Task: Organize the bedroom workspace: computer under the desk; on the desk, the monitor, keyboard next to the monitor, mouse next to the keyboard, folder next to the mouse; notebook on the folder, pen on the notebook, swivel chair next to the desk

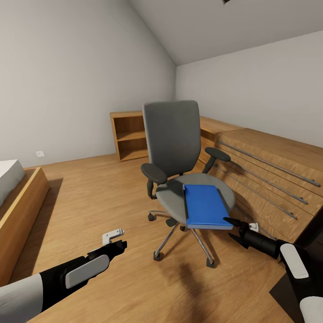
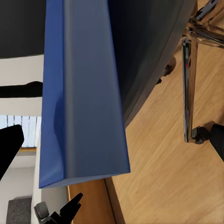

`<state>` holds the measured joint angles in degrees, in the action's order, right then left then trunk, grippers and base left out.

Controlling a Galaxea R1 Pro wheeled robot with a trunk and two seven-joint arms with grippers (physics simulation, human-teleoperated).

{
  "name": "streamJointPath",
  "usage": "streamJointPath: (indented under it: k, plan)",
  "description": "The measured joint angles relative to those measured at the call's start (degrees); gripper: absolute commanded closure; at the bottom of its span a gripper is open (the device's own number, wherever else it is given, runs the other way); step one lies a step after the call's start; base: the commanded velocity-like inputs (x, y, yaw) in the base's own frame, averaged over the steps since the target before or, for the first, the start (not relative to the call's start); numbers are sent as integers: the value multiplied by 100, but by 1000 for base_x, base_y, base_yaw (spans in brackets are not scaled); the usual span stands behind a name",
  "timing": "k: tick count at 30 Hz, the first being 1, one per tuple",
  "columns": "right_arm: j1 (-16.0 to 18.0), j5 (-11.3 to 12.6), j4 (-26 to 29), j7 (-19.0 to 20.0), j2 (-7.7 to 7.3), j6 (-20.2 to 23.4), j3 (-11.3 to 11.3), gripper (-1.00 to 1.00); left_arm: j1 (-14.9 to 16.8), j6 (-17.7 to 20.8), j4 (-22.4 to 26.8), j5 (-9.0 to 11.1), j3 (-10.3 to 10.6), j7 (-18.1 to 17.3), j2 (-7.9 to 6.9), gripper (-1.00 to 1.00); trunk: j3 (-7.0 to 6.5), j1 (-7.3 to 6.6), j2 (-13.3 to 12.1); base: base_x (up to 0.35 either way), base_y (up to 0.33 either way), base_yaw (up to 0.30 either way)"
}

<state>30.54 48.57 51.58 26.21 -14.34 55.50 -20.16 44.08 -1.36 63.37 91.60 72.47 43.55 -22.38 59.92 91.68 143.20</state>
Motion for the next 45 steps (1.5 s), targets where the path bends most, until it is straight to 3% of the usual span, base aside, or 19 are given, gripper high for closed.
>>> streamJointPath:
  k: [8,31,32,45]
  plan:
    - [0,4,2,-1,0,0,0,-100,-2,-6,0,-1,3,0,0,-100,-107,-131,-239,0,0,0]
    - [0,3,-6,-2,0,4,0,-100,-1,-8,1,-1,8,0,0,-100,-108,-132,-241,0,0,0]
    - [0,2,-6,-1,0,4,0,100,-2,-8,2,-1,7,0,0,-100,-108,-132,-241,0,0,0]
    - [0,37,-5,4,0,10,-1,100,-3,-8,2,-1,4,0,0,-100,-108,-132,-241,0,0,0]
